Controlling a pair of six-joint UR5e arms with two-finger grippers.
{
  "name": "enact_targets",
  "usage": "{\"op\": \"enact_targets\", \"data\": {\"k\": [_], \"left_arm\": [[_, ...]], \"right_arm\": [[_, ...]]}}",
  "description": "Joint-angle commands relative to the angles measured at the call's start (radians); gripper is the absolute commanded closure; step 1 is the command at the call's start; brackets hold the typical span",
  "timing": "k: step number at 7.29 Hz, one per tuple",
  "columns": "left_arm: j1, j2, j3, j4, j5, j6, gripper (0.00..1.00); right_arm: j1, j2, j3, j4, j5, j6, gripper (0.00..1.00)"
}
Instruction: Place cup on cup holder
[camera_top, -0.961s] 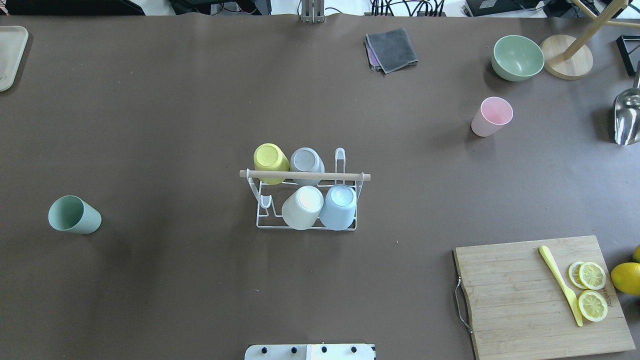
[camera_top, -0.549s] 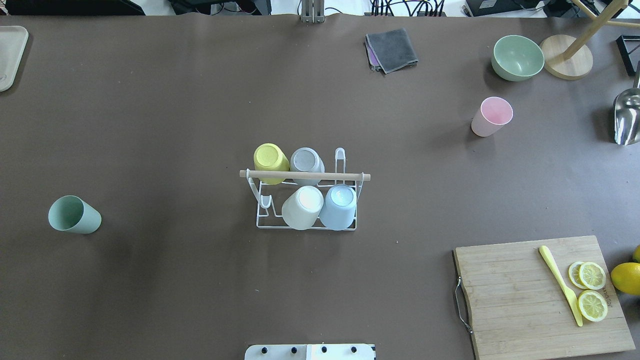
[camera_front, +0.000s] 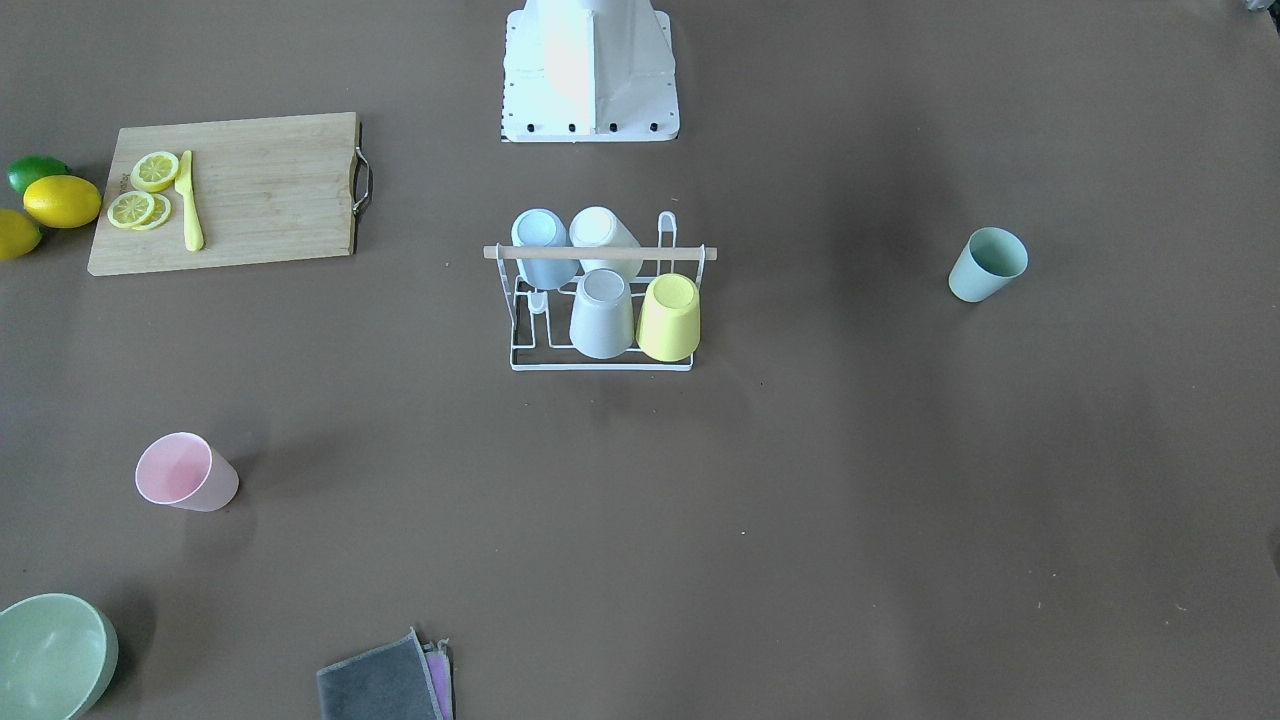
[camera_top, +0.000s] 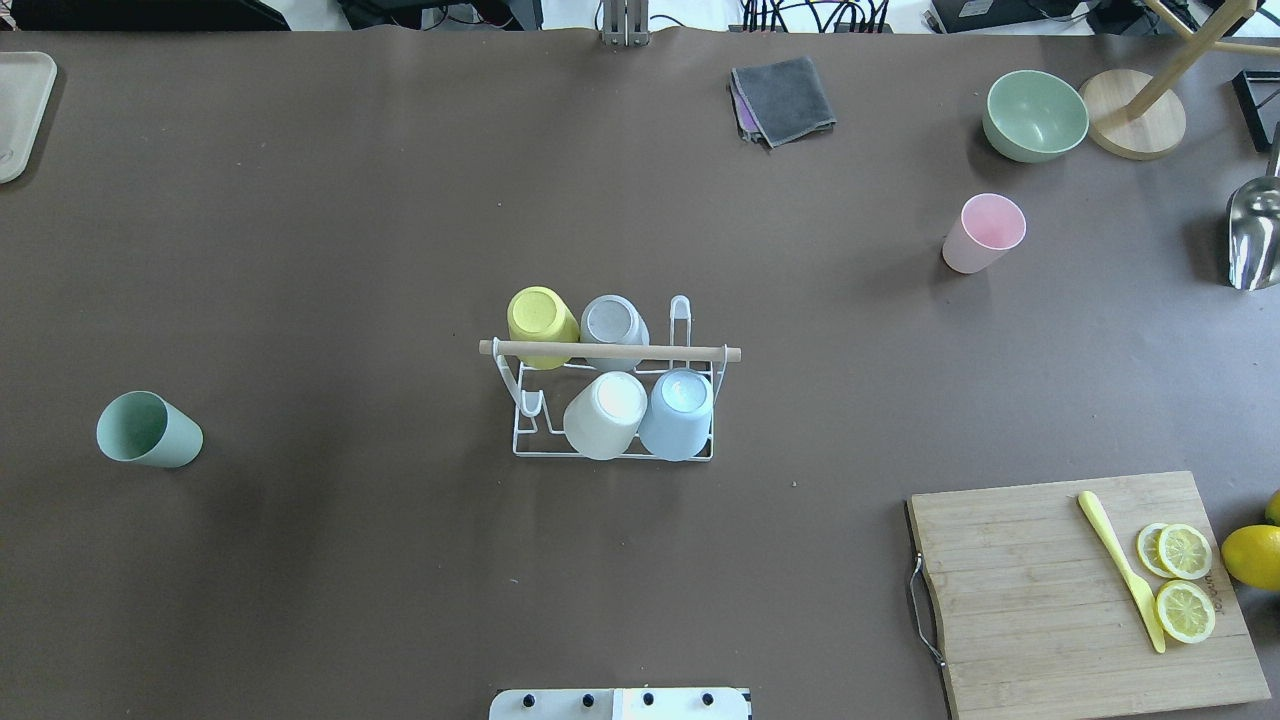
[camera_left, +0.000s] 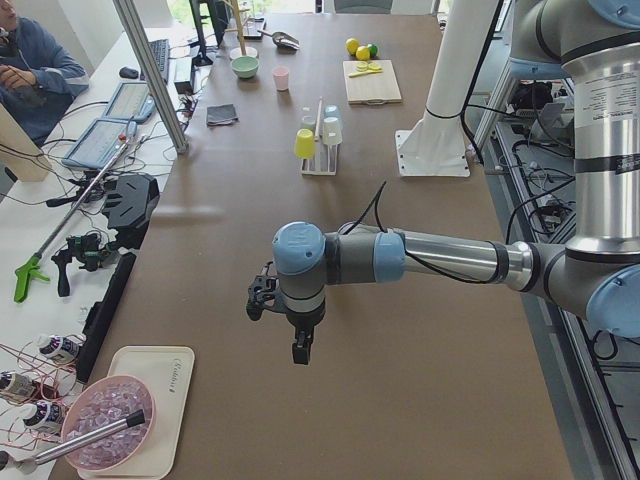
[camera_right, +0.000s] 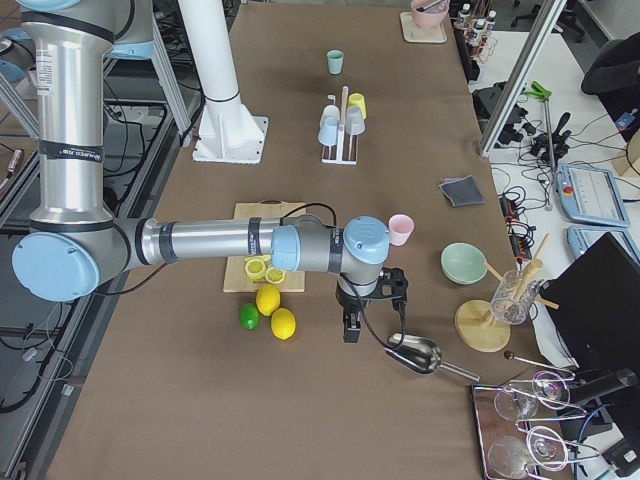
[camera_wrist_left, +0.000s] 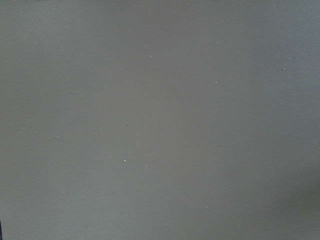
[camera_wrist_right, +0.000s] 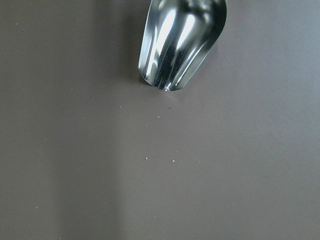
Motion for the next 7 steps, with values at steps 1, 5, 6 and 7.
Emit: {"op": "enact_targets", "data": {"k": [1,5,6,7], "left_arm": [[-0.001,0.000,-0.001,0.001,0.000,0.000,0.02],[-0.001,0.000,0.001,0.001,0.002,0.000,0.02],[-0.001,0.000,0.001,0.001,0.003,-0.002,0.02],[-0.001,0.000,-0.001,0.004,0.003,-0.002,0.02]], "right_arm": [[0.001,-0.002,0.005,-0.002,0.000,-0.003,0.00],[0.001,-0.003,0.003,-0.002,-0.002,0.003,0.00],[0.001,-0.002,0.000,0.000,-0.002,0.006,0.00],[0.001,-0.002,0.000,0.000,-0.002,0.006,0.00]]}}
